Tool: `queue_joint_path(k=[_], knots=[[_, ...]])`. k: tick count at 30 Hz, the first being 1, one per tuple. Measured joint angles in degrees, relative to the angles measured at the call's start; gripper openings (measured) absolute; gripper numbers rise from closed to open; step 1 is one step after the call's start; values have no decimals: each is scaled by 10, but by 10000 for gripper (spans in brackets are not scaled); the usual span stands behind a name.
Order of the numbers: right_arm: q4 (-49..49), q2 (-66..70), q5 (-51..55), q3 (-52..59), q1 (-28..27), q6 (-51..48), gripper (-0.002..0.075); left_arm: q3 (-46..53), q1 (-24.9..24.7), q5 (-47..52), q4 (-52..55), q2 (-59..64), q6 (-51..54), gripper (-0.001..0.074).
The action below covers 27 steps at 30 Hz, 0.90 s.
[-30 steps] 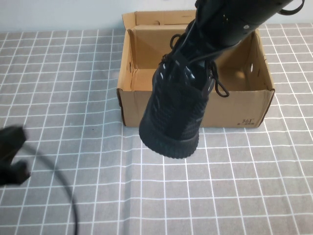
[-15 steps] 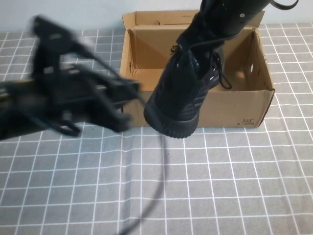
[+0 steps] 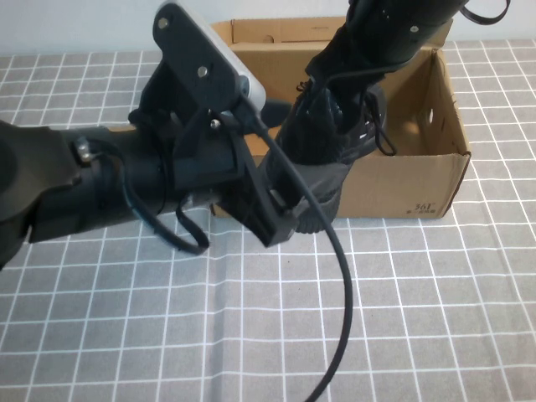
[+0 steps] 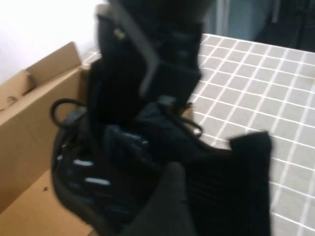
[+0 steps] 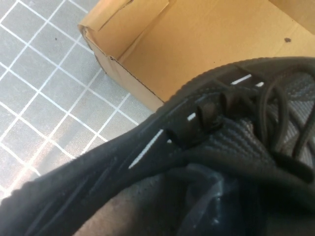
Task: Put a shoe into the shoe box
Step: Hand over the shoe
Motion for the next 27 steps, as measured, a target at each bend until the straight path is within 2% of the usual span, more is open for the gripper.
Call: queue_joint_path(k=[2, 4, 10, 16, 24, 27], knots=[[0, 0, 0, -1, 0, 4, 0, -2, 0, -17, -3, 10, 1, 653], [1, 0, 0, -1, -1, 7, 0, -3, 0, -35, -15, 23, 1, 668], [10, 0, 0, -2, -2, 9, 0, -4, 0, -77, -62, 80, 6, 669], [13, 0, 0, -2, -2, 9, 0, -4, 0, -131, -68, 118, 16, 670], [15, 0, -1, -2, -3, 3, 0, -4, 0, -151, -73, 136, 56, 669], [15, 0, -1, -2, -3, 1, 0, -4, 0, -152, -73, 137, 59, 629]])
